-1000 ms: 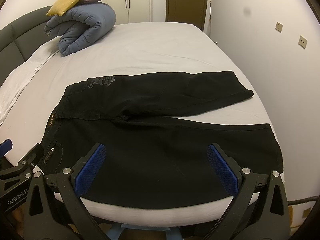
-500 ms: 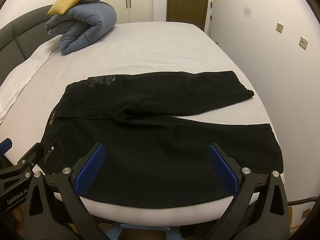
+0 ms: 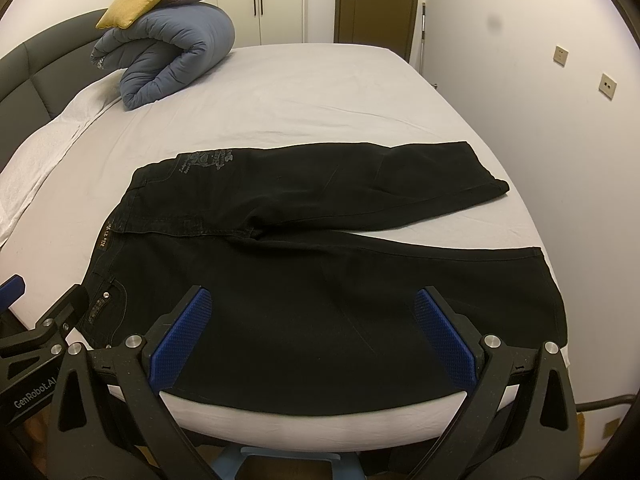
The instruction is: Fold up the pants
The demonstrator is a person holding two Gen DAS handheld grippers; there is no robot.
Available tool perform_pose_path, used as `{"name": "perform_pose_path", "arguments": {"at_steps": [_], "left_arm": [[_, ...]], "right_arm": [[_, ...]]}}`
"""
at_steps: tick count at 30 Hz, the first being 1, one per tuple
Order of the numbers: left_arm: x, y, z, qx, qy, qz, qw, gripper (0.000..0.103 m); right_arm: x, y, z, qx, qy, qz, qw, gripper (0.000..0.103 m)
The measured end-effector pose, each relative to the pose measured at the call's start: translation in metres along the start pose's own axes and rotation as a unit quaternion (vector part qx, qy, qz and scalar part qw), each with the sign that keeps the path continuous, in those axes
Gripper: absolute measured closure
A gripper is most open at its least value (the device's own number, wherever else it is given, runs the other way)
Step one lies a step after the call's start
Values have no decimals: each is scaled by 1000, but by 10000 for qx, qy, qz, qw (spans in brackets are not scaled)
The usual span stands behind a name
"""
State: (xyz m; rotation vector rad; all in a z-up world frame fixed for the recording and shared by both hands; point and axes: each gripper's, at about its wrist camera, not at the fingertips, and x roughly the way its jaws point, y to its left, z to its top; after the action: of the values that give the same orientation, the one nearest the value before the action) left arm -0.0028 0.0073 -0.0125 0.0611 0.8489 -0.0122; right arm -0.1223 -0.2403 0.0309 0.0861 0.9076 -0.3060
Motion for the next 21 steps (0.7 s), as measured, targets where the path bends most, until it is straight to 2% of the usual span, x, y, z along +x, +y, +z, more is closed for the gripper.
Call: {"name": "perform_pose_path", "arguments": {"at_steps": [21], "left_arm": [[1, 1, -1, 2, 16, -2, 10000, 0]], "right_arm": [[0, 1, -3, -16, 23, 12, 10000, 0]]}}
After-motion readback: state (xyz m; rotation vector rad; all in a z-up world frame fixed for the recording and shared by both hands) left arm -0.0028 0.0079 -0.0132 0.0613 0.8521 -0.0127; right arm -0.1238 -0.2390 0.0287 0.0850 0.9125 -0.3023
